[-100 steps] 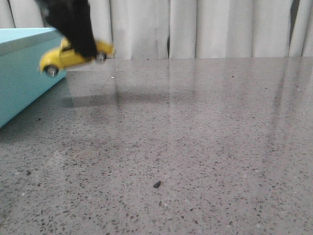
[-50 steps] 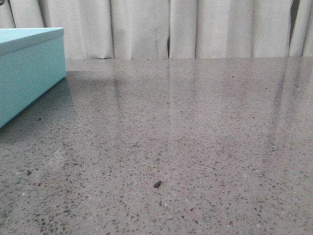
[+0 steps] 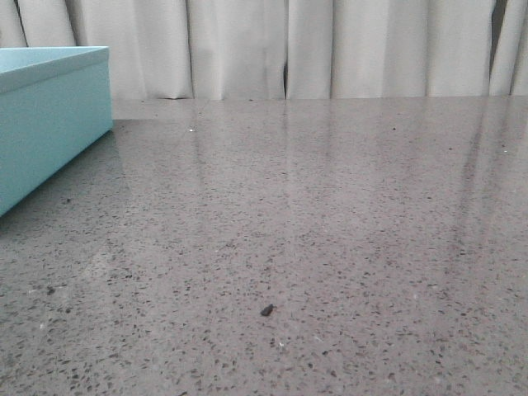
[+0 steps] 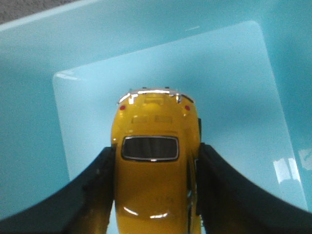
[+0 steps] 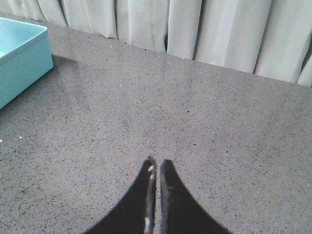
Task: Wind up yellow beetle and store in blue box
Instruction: 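Move the beetle over the light-blue box and lower it inside with the left gripper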
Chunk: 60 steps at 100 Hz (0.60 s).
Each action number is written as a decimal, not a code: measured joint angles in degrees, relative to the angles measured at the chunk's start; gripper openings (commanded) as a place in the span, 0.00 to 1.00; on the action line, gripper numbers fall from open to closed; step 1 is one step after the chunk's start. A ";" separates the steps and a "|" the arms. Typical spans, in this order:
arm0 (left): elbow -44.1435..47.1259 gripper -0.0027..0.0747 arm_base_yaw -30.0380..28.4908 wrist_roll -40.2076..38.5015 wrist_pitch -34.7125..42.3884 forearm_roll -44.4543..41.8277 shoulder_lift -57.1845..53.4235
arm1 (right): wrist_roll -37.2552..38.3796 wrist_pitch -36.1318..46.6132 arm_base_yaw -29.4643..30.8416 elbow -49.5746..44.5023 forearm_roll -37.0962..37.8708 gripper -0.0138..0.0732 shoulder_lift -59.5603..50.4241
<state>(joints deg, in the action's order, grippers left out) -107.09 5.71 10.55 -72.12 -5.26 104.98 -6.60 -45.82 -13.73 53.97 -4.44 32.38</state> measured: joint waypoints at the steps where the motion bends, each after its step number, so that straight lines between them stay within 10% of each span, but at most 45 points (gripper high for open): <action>1: 0.00 0.20 -0.09 -0.11 0.00 0.00 0.19 | 0.00 0.00 0.00 0.00 0.00 0.10 0.00; 60: 6.05 0.31 -0.09 -0.79 1.02 0.59 6.43 | 0.00 0.05 0.00 0.00 -0.35 0.10 0.00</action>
<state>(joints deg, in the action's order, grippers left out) -101.04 5.63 9.76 -71.10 -4.67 111.41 -6.60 -45.77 -13.73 53.97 -4.79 32.38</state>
